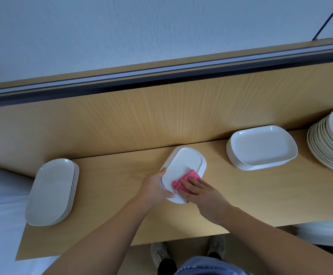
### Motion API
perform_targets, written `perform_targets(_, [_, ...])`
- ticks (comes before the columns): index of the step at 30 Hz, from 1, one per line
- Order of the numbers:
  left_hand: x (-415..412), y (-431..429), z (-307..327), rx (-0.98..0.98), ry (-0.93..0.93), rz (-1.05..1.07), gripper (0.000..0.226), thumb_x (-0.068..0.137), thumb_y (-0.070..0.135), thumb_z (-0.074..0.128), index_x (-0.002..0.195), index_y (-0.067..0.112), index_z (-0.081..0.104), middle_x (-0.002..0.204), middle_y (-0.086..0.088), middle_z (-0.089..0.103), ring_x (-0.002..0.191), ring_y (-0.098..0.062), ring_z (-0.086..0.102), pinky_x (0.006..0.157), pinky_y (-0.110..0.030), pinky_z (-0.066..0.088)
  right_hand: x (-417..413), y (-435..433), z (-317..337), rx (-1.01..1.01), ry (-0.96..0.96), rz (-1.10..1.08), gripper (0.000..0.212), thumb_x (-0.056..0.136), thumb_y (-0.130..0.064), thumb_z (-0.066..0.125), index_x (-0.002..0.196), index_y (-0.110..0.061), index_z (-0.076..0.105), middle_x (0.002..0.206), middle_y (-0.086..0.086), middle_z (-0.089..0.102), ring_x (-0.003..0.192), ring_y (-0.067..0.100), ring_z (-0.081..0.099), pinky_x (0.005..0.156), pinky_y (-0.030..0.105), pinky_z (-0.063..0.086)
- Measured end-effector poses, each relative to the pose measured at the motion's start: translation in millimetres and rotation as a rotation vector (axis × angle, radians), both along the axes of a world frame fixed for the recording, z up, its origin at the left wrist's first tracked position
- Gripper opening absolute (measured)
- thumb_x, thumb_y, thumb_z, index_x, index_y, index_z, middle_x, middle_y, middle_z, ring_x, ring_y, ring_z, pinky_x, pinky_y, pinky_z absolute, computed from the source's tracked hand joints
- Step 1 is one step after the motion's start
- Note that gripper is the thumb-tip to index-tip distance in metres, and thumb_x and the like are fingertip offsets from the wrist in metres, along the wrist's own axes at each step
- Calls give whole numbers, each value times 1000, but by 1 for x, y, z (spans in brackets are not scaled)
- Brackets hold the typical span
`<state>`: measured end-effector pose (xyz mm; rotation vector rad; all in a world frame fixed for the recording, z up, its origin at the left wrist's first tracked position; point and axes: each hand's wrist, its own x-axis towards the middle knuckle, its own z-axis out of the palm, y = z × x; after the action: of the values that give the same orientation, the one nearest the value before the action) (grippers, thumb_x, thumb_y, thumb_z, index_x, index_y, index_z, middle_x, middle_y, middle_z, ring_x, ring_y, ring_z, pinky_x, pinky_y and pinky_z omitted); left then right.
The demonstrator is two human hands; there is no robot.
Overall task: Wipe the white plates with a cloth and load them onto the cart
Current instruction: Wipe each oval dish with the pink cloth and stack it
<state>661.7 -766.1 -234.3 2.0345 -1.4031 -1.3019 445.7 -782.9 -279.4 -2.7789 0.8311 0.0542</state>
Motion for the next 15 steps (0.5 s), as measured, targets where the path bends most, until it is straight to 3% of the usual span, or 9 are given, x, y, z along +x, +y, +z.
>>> perform_targets(3, [0,0,-1,-10,3,1,82,65,4,85,138,13,51,116,9,56,105,-4,50,86,-14,39,-3,-16,1,-11,-9,-31,74,63,3,80,131,-18,58,135,6,58,128,33,52,102,47,43])
perform_targets(5, [0,1,0,-12,1,0,84,64,6,84,140,14,49,128,4,58,109,-4,50,88,-12,38,-6,-31,1,-25,-27,-92,73,56,5,82,124,-18,65,129,6,63,121,33,57,99,42,42])
perform_targets(7, [0,2,0,-10,-4,3,88,63,9,85,142,16,47,134,6,56,119,-7,52,94,-16,41,-8,-46,2,-31,-38,-160,74,49,8,82,118,-17,70,124,5,66,113,32,63,90,39,50])
perform_targets(9, [1,2,-1,-9,-8,2,91,62,11,86,143,18,46,136,8,54,124,-8,50,100,-21,42,-6,-57,9,26,-56,-207,73,58,12,75,125,-16,65,131,6,61,119,33,59,87,38,54])
perform_targets(12, [1,0,1,-1,-10,14,96,59,13,88,144,18,44,141,8,50,127,-6,47,105,-23,40,-4,-66,12,81,-71,-224,69,81,11,53,142,-19,48,151,2,40,140,29,37,101,33,43])
perform_targets(15, [3,-1,-1,0,20,7,93,59,8,88,143,16,47,135,13,51,120,0,47,95,-10,38,-3,-56,13,28,-79,-110,73,57,12,75,124,-14,65,125,7,65,114,32,62,86,38,54])
